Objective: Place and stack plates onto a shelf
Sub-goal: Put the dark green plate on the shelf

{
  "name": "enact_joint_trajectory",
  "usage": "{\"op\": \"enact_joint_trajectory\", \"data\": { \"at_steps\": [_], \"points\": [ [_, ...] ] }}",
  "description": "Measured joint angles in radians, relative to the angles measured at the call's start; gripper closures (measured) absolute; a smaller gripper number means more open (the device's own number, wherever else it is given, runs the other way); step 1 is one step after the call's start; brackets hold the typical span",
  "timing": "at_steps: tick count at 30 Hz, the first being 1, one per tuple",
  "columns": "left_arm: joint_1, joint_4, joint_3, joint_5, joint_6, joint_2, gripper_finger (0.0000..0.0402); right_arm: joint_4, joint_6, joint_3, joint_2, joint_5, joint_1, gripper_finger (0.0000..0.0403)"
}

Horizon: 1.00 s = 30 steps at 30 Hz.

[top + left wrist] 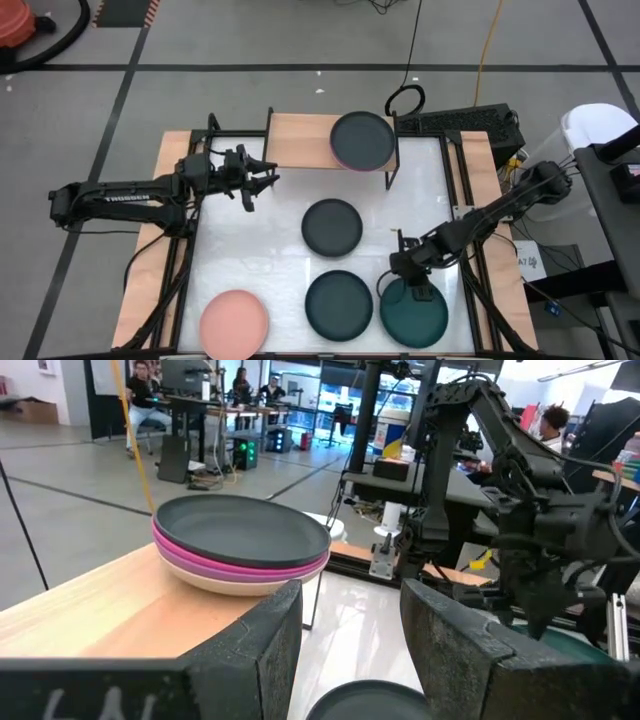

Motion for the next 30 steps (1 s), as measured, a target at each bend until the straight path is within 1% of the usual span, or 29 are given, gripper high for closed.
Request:
{"op": "enact_joint_trajectory", "data": {
  "at_steps": [2,6,10,12,14,18,19,23,25,28,30],
  "points": [
    [0.000,0.000,0.000,0.000,-0.001,0.000,0.0227,0.005,0.000,-0.015,0.019,0.017,0.000,0.0296],
    [0.000,-0.007,0.000,0.000,-0.002,0.008,0.0227,0.040,0.011,-0.079,0.045,0.018,-0.002,0.0296],
    [0.000,-0.007,0.000,0.000,-0.002,0.032,0.0227,0.109,0.041,-0.135,0.049,-0.033,-0.017,0.0296],
    [0.000,0.002,0.000,-0.001,-0.002,0.048,0.0227,0.115,0.051,-0.143,0.045,-0.045,-0.020,0.0302],
    [0.000,0.013,0.000,-0.002,-0.002,0.068,0.0227,0.111,0.042,-0.144,0.033,-0.053,-0.020,0.0318],
    [0.000,0.044,0.000,-0.002,-0.002,0.109,0.0227,0.096,0.033,-0.144,-0.014,-0.053,-0.032,0.0385],
    [0.000,0.047,0.000,-0.002,-0.002,0.115,0.0227,0.092,0.032,-0.144,-0.031,-0.049,-0.037,0.0393],
    [0.000,0.047,0.000,-0.002,0.001,0.111,0.0227,0.069,0.026,-0.144,-0.133,0.012,-0.071,0.0400],
    [0.000,0.045,0.000,-0.002,0.002,0.094,0.0227,0.065,0.011,-0.140,-0.195,0.075,-0.104,0.0401],
    [0.000,0.043,0.000,-0.002,0.019,0.067,0.0227,0.071,-0.081,-0.103,-0.282,0.160,-0.172,0.0401],
    [0.000,0.042,0.000,-0.002,0.031,0.052,0.0227,0.107,-0.166,-0.067,-0.330,0.218,-0.232,0.0402]
  ]
}}
